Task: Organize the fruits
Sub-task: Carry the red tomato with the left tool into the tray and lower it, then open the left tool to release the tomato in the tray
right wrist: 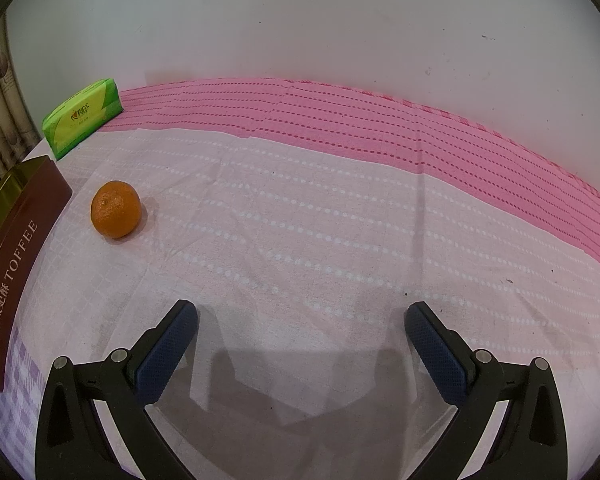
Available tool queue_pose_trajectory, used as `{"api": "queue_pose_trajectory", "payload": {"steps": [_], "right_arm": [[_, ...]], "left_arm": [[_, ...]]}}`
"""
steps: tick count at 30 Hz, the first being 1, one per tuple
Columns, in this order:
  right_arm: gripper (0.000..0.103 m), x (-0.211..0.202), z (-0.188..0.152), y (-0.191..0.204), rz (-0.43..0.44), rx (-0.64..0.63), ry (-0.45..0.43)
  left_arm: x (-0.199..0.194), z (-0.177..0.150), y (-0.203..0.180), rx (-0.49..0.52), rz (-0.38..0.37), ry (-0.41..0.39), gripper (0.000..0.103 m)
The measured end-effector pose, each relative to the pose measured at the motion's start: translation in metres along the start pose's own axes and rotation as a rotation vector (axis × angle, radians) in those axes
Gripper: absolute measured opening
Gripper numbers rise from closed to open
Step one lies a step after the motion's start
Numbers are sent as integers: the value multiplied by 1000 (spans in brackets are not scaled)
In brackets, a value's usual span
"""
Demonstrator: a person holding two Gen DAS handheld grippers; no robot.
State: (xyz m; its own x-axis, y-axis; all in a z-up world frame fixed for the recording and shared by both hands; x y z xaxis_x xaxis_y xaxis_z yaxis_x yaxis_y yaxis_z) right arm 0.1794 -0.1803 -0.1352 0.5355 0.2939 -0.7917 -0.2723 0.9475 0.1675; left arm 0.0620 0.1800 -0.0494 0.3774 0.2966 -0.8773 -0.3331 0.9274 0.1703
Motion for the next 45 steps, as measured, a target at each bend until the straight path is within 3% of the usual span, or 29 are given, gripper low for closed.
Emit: {"api": "queue_pose_trajectory", "payload": {"steps": [26, 45], "right_arm": [[103, 0, 0, 0, 0, 0, 0], [103, 0, 0, -1, -1, 0, 0]], "left_arm": [[27, -19, 3, -6, 4, 73, 29], [29, -18, 6, -24, -18, 78, 31]]}}
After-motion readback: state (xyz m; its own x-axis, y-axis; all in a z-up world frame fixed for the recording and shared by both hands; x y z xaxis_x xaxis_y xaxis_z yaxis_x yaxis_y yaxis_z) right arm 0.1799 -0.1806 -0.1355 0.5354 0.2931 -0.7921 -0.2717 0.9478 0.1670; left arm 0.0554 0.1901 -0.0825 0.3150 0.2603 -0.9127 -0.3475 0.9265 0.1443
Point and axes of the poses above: each gripper's, at about its wrist camera, not at the fingertips, and x roughly the way its jaws point, y to its left, z to its top, the point moved 3 cm from there along x, roughly the way its jaws point, and after that the axes turned 11 degrees about z, right-handed, at the moved point
